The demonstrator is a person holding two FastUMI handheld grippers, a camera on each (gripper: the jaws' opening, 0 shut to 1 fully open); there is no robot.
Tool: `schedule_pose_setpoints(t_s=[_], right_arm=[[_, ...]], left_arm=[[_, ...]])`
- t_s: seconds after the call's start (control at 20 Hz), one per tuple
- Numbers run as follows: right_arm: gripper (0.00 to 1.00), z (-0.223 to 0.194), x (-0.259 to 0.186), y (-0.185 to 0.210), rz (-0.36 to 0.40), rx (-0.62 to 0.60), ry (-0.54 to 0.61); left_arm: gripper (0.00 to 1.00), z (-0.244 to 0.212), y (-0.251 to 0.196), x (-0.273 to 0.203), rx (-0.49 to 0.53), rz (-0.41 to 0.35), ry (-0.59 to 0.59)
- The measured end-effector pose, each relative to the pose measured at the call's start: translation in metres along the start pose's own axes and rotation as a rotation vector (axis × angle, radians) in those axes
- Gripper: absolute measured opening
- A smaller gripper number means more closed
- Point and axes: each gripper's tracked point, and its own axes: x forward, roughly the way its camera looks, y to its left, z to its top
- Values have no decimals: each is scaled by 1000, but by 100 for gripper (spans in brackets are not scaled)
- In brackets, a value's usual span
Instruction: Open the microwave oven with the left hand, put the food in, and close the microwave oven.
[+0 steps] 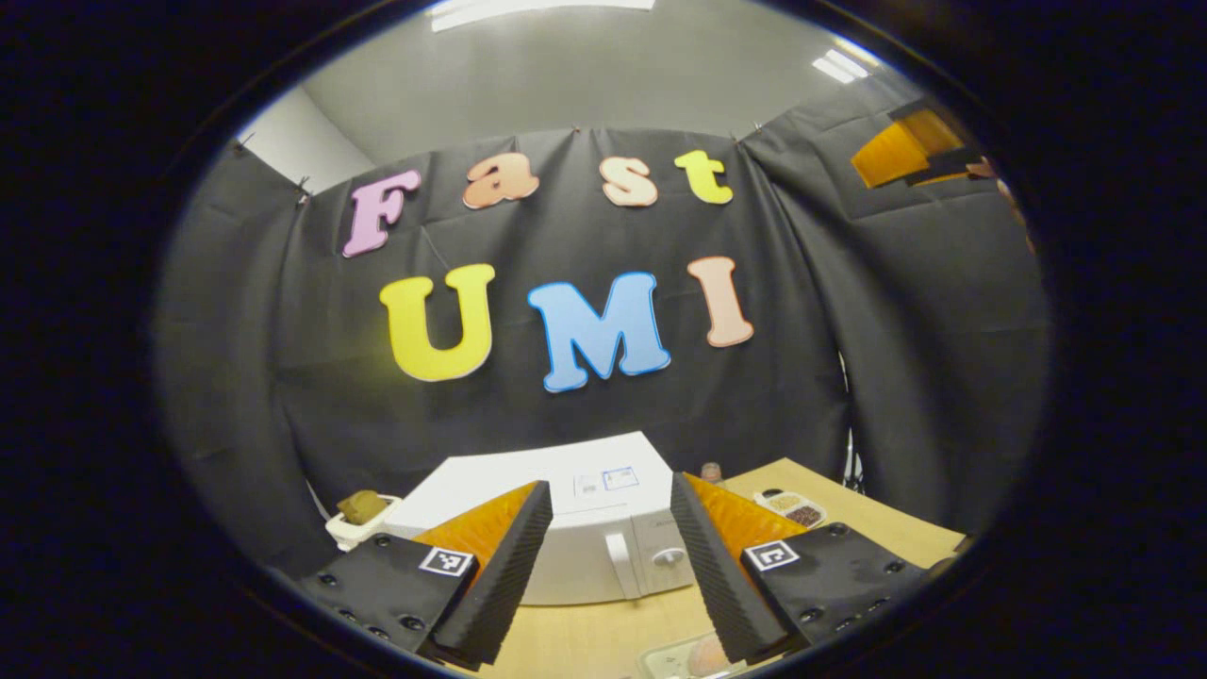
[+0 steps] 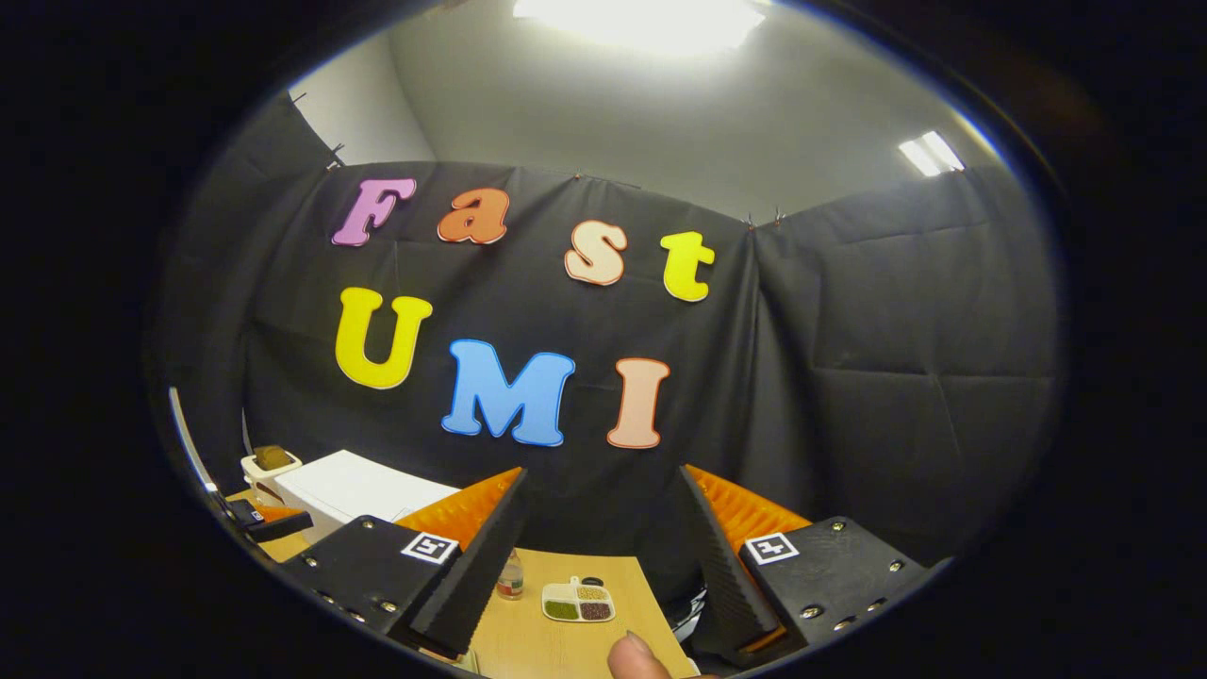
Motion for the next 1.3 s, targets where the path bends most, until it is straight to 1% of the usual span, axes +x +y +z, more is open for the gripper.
schedule_pose_setpoints(t_s=[0.05, 0.15, 0.2, 0.25, 0.3, 0.35, 0.5, 0.6, 0.65, 0.7, 0.75, 0.8, 0.85, 0.9, 0.95, 1.0, 1.05, 1.1, 1.15, 1.25, 1.3], right_arm=[[95, -4, 2, -2, -18, -12, 15], [95, -17, 5, -5, -55, -52, 53], [95, -24, 5, -7, -69, -74, 75], [95, -28, 5, -9, -87, -88, 90], [95, -33, 6, -11, -106, -95, 108], [95, -40, 5, -12, -116, -96, 129], [95, -53, 4, -15, -153, -124, 179], [95, -56, 1, -19, -179, -146, 195], [95, -58, -2, -22, -192, -155, 201], [95, -58, -3, -25, -203, -164, 207], [95, -59, -5, -28, -216, -169, 210], [95, -59, -7, -31, -225, -169, 215], [95, -60, -9, -31, -232, -167, 219], [95, -59, -12, -31, -236, -166, 219], [95, -57, -14, -32, -238, -168, 214], [95, -55, -17, -32, -241, -174, 208], [95, -53, -20, -33, -240, -178, 200], [95, -50, -23, -33, -238, -177, 193], [95, -48, -28, -34, -234, -171, 184], [95, -41, -39, -36, -228, -160, 163], [95, -38, -45, -38, -225, -155, 152]], left_arm=[[89, -20, -1, 13, -9, -12, 26], [89, -60, -3, 39, -23, -27, 84], [89, -76, -1, 51, -40, -20, 106], [92, -90, 2, 62, -68, -16, 122], [91, -102, 2, 72, -102, -21, 133], [89, -115, 1, 84, -129, -22, 149], [81, -155, 0, 115, -160, -21, 203], [77, -192, -2, 126, -180, -8, 274], [69, -202, -2, 130, -188, -4, 289], [67, -206, -3, 138, -194, -12, 282], [60, -204, -4, 145, -192, -12, 266], [60, -203, -6, 152, -192, -23, 258], [55, -206, -10, 154, -202, -34, 269], [57, -208, -11, 161, -212, -15, 262], [38, -207, -11, 158, -215, -7, 255], [39, -209, -11, 157, -230, 0, 250], [38, -211, -11, 160, -239, 5, 247], [39, -210, -11, 158, -233, 4, 249], [37, -209, -11, 155, -223, -1, 252], [27, -211, -11, 156, -201, -20, 268], [28, -211, -11, 154, -196, -30, 272]])
